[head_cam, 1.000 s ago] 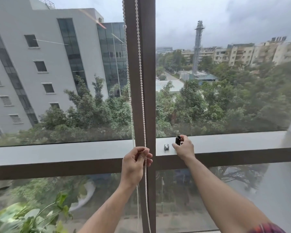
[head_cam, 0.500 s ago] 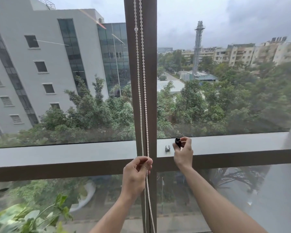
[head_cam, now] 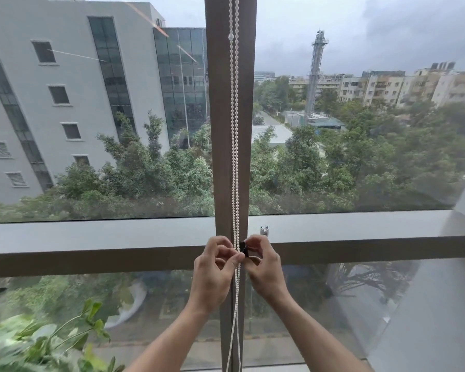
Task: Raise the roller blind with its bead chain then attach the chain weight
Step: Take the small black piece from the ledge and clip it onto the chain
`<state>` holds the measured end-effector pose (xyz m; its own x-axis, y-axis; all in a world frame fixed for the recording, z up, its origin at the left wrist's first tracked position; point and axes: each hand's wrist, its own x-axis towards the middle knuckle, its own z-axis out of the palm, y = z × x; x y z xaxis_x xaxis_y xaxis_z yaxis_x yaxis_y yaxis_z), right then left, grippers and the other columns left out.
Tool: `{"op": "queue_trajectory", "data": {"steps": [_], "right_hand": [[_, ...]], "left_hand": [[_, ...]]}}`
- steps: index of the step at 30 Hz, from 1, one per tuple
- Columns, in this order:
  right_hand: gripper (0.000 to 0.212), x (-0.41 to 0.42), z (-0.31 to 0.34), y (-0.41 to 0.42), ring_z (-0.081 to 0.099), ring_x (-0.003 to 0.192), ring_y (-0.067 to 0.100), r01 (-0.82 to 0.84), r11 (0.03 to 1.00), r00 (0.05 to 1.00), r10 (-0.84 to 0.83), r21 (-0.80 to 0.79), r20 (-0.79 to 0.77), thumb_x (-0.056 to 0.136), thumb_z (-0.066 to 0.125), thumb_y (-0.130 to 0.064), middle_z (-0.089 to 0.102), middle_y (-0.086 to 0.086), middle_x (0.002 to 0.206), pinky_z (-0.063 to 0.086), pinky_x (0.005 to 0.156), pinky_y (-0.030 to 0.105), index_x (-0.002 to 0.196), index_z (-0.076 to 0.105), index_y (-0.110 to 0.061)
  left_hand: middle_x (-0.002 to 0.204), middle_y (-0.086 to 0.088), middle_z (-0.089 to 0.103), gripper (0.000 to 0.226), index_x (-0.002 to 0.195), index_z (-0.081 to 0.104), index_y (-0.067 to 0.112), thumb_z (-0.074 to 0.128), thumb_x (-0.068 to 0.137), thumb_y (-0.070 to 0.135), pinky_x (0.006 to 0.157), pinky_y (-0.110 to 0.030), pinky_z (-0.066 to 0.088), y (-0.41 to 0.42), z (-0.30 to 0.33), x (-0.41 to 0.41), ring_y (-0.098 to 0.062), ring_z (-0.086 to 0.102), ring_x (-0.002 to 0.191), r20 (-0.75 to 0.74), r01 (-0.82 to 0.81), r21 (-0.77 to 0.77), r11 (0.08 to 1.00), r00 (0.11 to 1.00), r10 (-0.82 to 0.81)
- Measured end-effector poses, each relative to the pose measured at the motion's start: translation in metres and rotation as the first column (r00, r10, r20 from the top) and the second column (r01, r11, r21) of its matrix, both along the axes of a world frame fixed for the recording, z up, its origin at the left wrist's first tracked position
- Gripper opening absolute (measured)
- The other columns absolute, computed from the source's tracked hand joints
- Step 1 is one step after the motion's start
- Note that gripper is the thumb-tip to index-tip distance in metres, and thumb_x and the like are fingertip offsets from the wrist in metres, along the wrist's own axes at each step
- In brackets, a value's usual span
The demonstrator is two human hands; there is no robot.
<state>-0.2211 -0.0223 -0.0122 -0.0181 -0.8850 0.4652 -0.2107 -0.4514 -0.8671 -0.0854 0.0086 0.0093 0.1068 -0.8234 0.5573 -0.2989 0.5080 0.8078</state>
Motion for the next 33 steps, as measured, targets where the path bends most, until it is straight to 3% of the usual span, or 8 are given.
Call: {"op": "queue_trajectory", "data": {"steps": [6,11,13,16,20,25,29,33], "right_hand": [[0.03,0.006,0.001,0.008,0.071,0.089,0.008,-0.072,0.997,0.997,0.072,0.002,0.036,0.08,0.077,-0.016,0.071,-0.015,0.095,0.054,0.077,0.019,0.096,0.059,-0.032],[0.033,0.008,0.006,0.009,0.07,0.089,0.01,-0.117,0.993,0.992,0.116,0.013,0.05,0.077,0.077,-0.009,0.07,-0.006,0.091,0.054,0.076,0.019,0.097,0.06,-0.029],[0.034,0.009,0.009,0.01,0.07,0.089,0.011,-0.128,0.992,0.99,0.128,0.005,0.056,0.076,0.077,-0.01,0.071,-0.008,0.091,0.055,0.077,0.021,0.096,0.06,-0.031],[0.036,0.011,0.01,0.011,0.071,0.089,0.012,-0.146,0.989,0.988,0.146,0.004,0.054,0.075,0.078,-0.013,0.072,-0.012,0.095,0.055,0.079,0.022,0.095,0.062,-0.04],[0.038,0.011,0.012,0.013,0.071,0.092,0.017,-0.186,0.983,0.979,0.184,0.012,0.083,0.074,0.078,-0.016,0.072,-0.008,0.095,0.056,0.081,0.027,0.095,0.062,-0.043],[0.033,0.013,0.013,0.016,0.071,0.096,0.024,-0.249,0.968,0.961,0.245,0.013,0.124,0.074,0.077,-0.022,0.073,0.0,0.096,0.057,0.082,0.034,0.096,0.064,-0.042],[0.03,0.016,0.015,0.016,0.07,0.098,0.025,-0.278,0.961,0.949,0.275,-0.004,0.156,0.075,0.081,-0.027,0.072,0.0,0.098,0.058,0.083,0.036,0.096,0.064,-0.039],[0.032,0.017,0.018,0.019,0.07,0.1,0.03,-0.288,0.958,0.939,0.286,-0.018,0.191,0.073,0.085,-0.037,0.07,0.003,0.1,0.057,0.083,0.036,0.097,0.062,-0.037]], "left_hand": [[0.086,0.015,0.066,0.037,0.109,0.062,0.037,0.075,0.084,0.012,0.064,-0.01,0.044,0.005,0.001,0.01,-0.01,0.065,0.075,0.097,0.0,-0.071,0.997,0.995,0.007],[0.077,0.007,0.066,0.052,0.121,0.055,0.039,0.077,0.082,0.012,0.062,-0.021,0.05,0.007,0.002,0.016,-0.014,0.065,0.072,0.101,-0.009,-0.105,0.994,0.995,0.02],[0.076,0.006,0.067,0.055,0.119,0.05,0.041,0.078,0.081,0.012,0.062,-0.018,0.05,0.008,0.001,0.016,-0.013,0.066,0.071,0.066,-0.03,-0.117,0.993,0.997,0.038],[0.08,0.005,0.065,0.043,0.103,0.052,0.036,0.078,0.08,0.011,0.062,-0.015,0.048,0.01,0.0,0.016,-0.009,0.065,0.073,0.045,-0.055,-0.159,0.986,0.997,0.063],[0.098,0.002,0.057,0.022,0.098,0.061,0.022,0.074,0.083,0.013,0.071,-0.019,0.051,0.009,0.0,0.021,-0.007,0.062,0.082,0.158,0.0,-0.252,0.968,0.987,0.041],[0.112,0.005,0.064,0.027,0.108,0.071,0.018,0.077,0.082,0.022,0.086,-0.035,0.053,0.007,0.003,0.029,-0.015,0.062,0.107,0.191,0.088,-0.199,0.976,0.98,-0.049],[0.109,0.013,0.068,0.033,0.111,0.07,0.022,0.078,0.079,0.027,0.083,-0.035,0.056,0.007,0.007,0.033,-0.014,0.065,0.105,0.105,0.131,-0.109,0.985,0.987,-0.12],[0.109,0.007,0.072,0.039,0.112,0.071,0.02,0.081,0.075,0.028,0.083,-0.038,0.058,0.007,0.01,0.035,-0.019,0.069,0.101,-0.034,0.209,-0.015,0.978,0.977,-0.209]]}}
